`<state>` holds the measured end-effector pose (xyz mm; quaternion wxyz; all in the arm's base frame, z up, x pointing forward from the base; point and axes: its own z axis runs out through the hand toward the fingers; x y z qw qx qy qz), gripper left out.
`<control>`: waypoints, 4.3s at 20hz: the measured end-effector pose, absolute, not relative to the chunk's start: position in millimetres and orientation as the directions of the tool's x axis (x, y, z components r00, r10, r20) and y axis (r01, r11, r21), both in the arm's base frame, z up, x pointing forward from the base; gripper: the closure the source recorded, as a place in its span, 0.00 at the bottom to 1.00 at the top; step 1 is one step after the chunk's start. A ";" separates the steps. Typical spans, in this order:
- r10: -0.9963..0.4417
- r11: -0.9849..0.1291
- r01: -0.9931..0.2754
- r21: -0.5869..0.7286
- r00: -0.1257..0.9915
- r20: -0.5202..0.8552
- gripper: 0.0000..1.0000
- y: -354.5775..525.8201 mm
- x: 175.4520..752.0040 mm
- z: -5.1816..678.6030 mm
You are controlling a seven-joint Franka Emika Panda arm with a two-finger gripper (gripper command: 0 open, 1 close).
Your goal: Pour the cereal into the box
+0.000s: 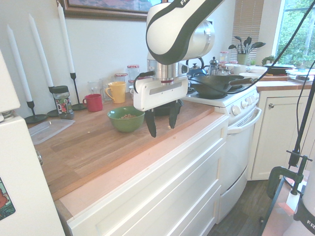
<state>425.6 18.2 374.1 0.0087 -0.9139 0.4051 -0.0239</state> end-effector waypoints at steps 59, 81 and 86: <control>-0.532 -0.738 -0.631 0.239 0.762 0.369 1.00 67.6 625.2 306.2; -0.640 -0.711 -0.699 0.075 0.687 0.343 1.00 37.2 617.5 409.6; -0.687 -0.703 -0.711 -0.008 0.676 0.268 1.00 7.9 629.4 437.8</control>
